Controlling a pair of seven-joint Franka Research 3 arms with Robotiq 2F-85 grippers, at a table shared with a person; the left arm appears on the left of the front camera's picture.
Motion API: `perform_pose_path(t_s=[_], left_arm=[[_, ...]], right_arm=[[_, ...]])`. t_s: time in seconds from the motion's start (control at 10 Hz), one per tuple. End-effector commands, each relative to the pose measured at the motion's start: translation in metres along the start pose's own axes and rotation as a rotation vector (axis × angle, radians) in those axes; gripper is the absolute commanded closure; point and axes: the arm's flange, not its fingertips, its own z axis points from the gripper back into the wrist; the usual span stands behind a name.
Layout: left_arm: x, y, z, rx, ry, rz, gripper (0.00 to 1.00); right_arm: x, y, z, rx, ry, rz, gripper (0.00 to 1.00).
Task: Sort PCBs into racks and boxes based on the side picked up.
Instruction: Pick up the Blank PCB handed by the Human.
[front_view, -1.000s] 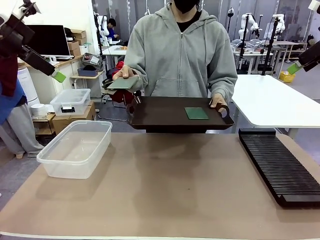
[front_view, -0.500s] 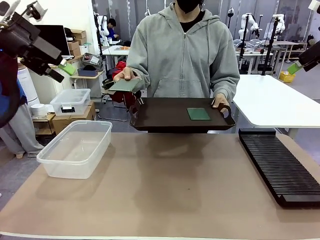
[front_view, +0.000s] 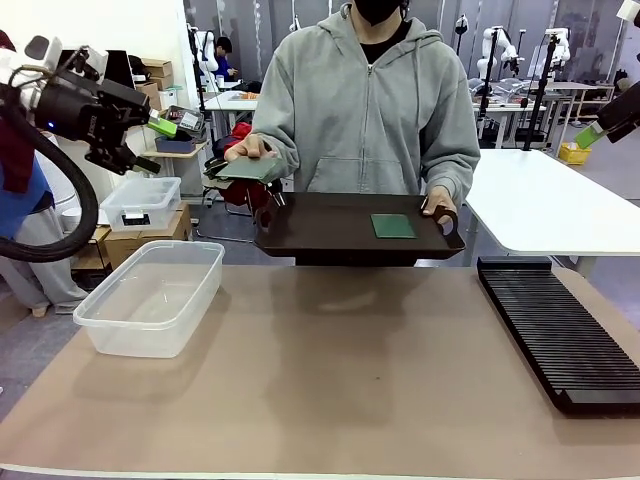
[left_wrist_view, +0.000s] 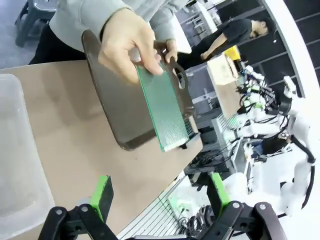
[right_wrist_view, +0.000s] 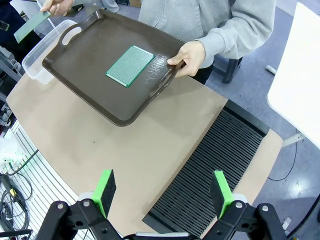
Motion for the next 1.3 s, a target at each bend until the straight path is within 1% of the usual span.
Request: perform_pose_path(t_s=[0.0, 0.1, 0.4, 0.5, 0.6, 0.7, 0.9, 1.0, 1.2], left_arm=[[0.004, 0.007, -0.003, 0.005, -0.014, -0.117, 0.0], [0.0, 0.0, 0.0, 0.0, 0.0, 0.0, 0.0], [0.0, 0.0, 0.0, 0.0, 0.0, 0.0, 0.0], [0.0, 0.006, -0.004, 0.016, 0.002, -0.016, 0.0], [0.009, 0.019, -0.012, -0.058, -0.005, 0.043, 0.0], [0.021, 0.035, -0.024, -0.165, 0.001, 0.133, 0.0], [0.034, 0.061, -0.035, -0.323, 0.006, 0.296, 0.0], [0.039, 0.07, -0.044, -0.341, 0.033, 0.335, 0.0], [0.049, 0.08, -0.057, -0.368, 0.089, 0.349, 0.0]], right_arm=[[0.0, 0.0, -0.001, 0.001, 0.001, -0.001, 0.0], [0.0, 0.0, -0.001, 0.001, 0.001, -0.001, 0.0], [0.0, 0.0, -0.001, 0.001, 0.001, -0.001, 0.0], [0.0, 0.0, -0.001, 0.001, 0.001, -0.001, 0.0], [0.0, 0.0, -0.001, 0.001, 0.001, -0.001, 0.0], [0.0, 0.0, -0.001, 0.001, 0.001, -0.001, 0.0], [0.0, 0.0, -0.001, 0.001, 0.001, -0.001, 0.0], [0.0, 0.0, -0.001, 0.001, 0.001, -0.001, 0.0], [0.0, 0.0, -0.001, 0.001, 0.001, -0.001, 0.0]])
